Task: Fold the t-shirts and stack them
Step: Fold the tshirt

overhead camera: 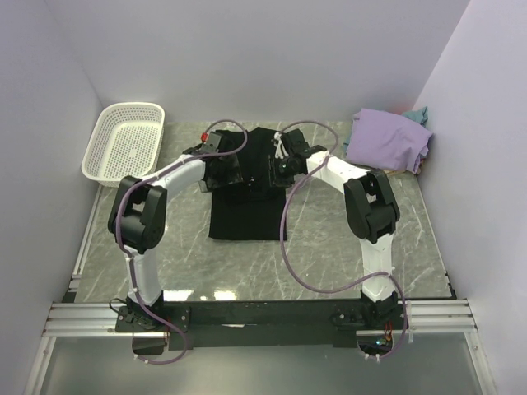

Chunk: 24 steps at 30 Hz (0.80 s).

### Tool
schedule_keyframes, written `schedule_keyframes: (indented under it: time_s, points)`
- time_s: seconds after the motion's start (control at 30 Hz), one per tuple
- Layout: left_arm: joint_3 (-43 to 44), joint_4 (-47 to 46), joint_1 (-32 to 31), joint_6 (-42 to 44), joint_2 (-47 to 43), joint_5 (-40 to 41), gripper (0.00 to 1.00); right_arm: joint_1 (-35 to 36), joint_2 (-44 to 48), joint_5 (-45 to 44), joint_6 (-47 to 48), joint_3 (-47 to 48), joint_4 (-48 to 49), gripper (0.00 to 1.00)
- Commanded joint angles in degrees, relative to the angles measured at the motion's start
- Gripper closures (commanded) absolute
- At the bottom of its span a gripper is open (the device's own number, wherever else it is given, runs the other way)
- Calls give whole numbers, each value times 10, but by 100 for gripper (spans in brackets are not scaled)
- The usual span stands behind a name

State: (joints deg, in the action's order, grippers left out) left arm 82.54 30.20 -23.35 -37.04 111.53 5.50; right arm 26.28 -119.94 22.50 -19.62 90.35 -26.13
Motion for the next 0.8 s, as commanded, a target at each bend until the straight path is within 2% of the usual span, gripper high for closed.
schedule_keyframes:
  time_s: [0.0,0.17,0.37,0.53,0.63,0.73,0.77]
  points:
    - [20,24,10,24,-45,36,4,-23,-21,-32,11,54,6,58]
    - [0,9,13,30,-88,32,3,-39,-26,-59,20,67,27,58]
    - [-9,-30,14,28,-90,-33,3,-54,12,-67,29,77,20,58]
    - [-18,-37,14,26,-95,-51,3,-54,91,-59,29,29,21,57]
    - [-30,-18,14,21,-104,-32,2,-55,124,-31,33,-12,0,55]
    - [-84,-19,13,13,-123,-32,2,-54,165,-18,29,-90,-4,52]
    - [-138,-32,13,7,-147,-42,2,-53,177,-13,30,-114,1,48]
